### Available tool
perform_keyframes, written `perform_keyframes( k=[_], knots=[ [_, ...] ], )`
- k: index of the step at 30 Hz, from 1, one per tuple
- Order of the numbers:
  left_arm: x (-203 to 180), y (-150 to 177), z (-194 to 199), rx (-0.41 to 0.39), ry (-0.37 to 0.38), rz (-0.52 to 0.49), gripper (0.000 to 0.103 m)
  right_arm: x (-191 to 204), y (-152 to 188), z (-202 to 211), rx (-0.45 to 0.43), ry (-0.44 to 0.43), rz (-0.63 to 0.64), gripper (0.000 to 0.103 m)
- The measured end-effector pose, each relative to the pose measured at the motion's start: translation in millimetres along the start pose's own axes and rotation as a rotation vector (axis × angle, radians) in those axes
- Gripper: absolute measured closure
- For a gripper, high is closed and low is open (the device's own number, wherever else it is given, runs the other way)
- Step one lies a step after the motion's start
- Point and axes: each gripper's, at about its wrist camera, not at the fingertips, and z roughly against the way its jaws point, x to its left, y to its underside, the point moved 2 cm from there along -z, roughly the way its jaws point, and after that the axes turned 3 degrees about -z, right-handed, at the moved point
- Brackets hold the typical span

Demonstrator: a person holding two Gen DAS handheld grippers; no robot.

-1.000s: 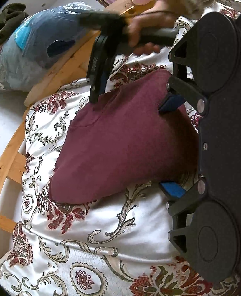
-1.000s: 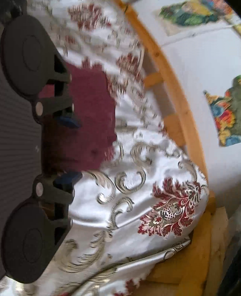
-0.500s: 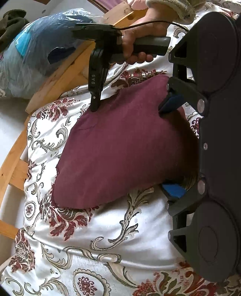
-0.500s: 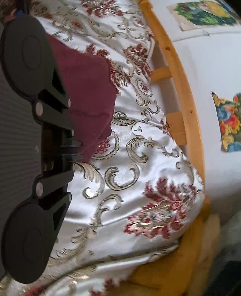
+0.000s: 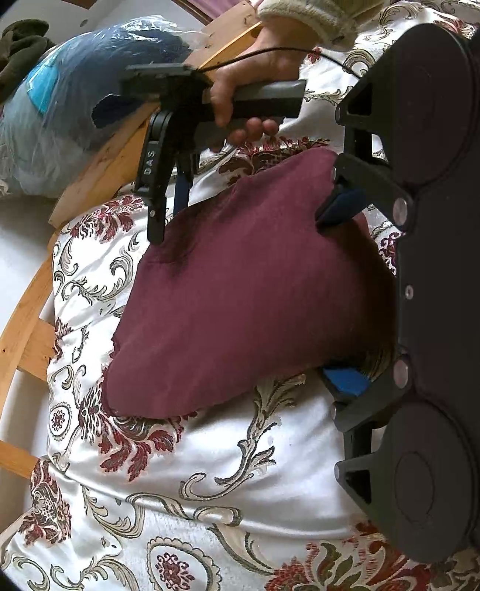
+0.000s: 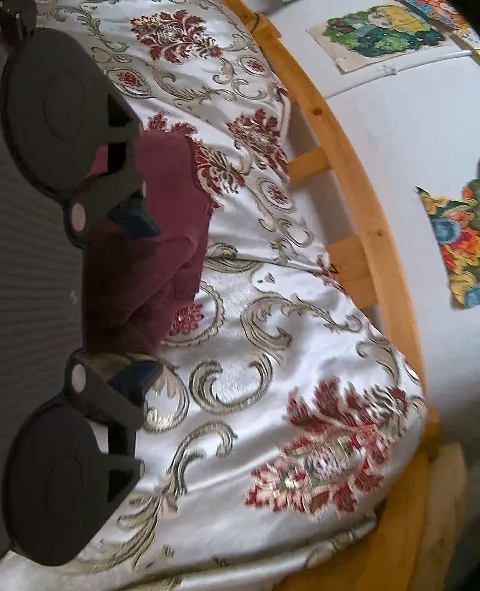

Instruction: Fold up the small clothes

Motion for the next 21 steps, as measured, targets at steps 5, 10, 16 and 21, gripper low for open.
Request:
perform_keyframes(
  k=[5,10,16,21],
  knots=[
    [1,1,-1,0.002,0.001,-0.001,0.021,2,-7,-25,0.046,-0.006,0.028,0.01],
    [1,1,-3,0.005,0.001,0.004,0.02,9,-13,-42,0.069,0.002,0.073,0.01],
    [6,1,-4,0.016,0.014,0.029,0.019,21,-11,-56,0.088,0.029,0.151,0.025],
    [6,1,-5,0.017,0.02,0.032,0.018,20,-12,-64,0.112,0.008,0.153,0.027]
  ],
)
